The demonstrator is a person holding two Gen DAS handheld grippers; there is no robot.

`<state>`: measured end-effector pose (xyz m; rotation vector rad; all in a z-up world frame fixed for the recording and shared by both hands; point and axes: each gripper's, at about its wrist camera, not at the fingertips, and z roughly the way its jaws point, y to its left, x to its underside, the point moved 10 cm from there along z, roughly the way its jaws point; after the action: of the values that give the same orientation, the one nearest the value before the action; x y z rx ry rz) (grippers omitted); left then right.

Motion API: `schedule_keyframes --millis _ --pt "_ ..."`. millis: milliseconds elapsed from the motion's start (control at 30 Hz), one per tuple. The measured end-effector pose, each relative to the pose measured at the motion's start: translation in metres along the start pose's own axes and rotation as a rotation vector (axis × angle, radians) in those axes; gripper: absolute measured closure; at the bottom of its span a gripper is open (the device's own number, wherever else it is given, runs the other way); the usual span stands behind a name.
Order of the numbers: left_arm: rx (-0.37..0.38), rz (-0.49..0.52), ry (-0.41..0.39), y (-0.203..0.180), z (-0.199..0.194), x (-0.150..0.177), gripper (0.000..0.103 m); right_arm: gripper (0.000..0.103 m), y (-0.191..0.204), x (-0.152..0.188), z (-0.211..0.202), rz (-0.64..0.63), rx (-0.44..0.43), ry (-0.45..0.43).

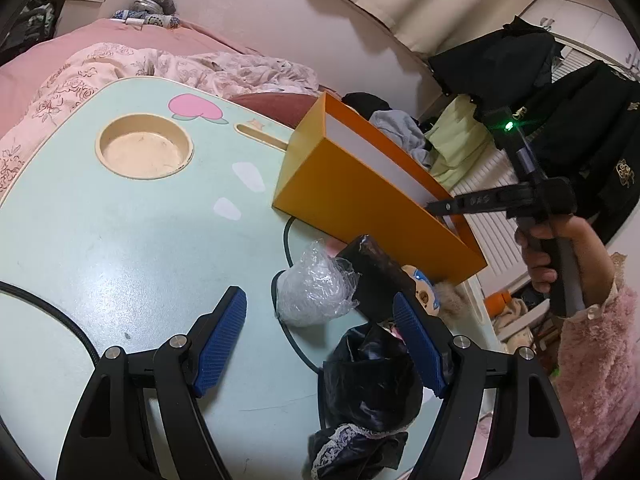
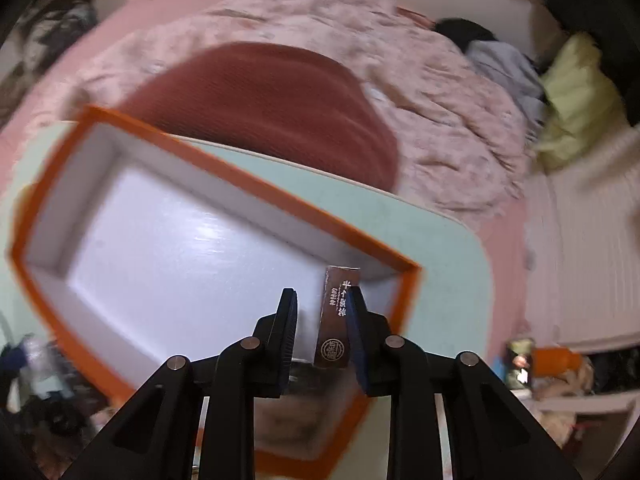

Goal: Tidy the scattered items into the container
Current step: 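Reach into the box and grasp the brown printed carton with right gripper, then stand the brown carton on the table and open right gripper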

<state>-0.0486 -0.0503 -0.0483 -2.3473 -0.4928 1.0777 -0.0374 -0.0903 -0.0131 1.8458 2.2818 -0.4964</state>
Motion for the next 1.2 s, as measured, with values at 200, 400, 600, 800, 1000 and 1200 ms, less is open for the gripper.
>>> schedule_keyframes --millis 200,400,600,800,1000,1200 --pt "0.004 -0.003 -0.001 -0.001 0.001 -0.001 0.027 0.048 -0.010 -0.007 -0.016 -0.042 0.161 -0.059" --pt "0.004 -0.002 -0.001 0.000 0.001 0.000 0.027 0.051 -0.020 0.005 0.010 -0.011 0.193 0.065" --pt "0.015 -0.008 -0.004 0.001 0.000 -0.002 0.027 0.084 -0.015 0.014 0.041 -0.025 0.169 0.159" --pt "0.021 -0.014 -0.006 0.001 0.000 -0.002 0.027 0.085 -0.017 0.001 -0.009 0.044 0.057 -0.036" --pt "0.011 -0.006 -0.004 0.000 0.001 -0.001 0.027 0.084 0.002 0.029 -0.089 0.084 -0.123 -0.279" --pt "-0.002 0.002 -0.001 0.000 0.003 -0.001 0.027 0.084 0.014 0.132 -0.058 0.161 -0.148 -0.245"
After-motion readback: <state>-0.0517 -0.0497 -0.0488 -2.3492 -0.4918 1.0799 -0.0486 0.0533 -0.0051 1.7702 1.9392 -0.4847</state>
